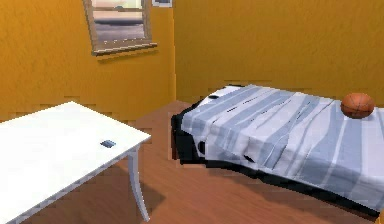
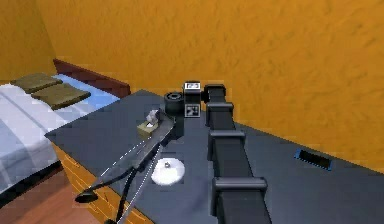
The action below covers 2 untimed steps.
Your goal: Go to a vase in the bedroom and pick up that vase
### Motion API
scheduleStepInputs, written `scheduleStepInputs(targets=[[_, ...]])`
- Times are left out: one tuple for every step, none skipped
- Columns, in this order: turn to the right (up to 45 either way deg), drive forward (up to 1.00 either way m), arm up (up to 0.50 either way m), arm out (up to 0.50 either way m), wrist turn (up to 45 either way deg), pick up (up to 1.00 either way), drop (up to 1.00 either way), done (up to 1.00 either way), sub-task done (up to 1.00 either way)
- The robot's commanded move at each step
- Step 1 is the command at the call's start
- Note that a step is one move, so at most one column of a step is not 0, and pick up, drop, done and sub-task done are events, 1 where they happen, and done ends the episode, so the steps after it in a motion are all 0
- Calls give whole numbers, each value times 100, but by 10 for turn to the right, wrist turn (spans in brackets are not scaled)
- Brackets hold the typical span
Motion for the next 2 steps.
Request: scheduleStepInputs(targets=[[0,0,0,0,450,0,0,0,0],[0,0,0,0,450,0,0,0,0]])
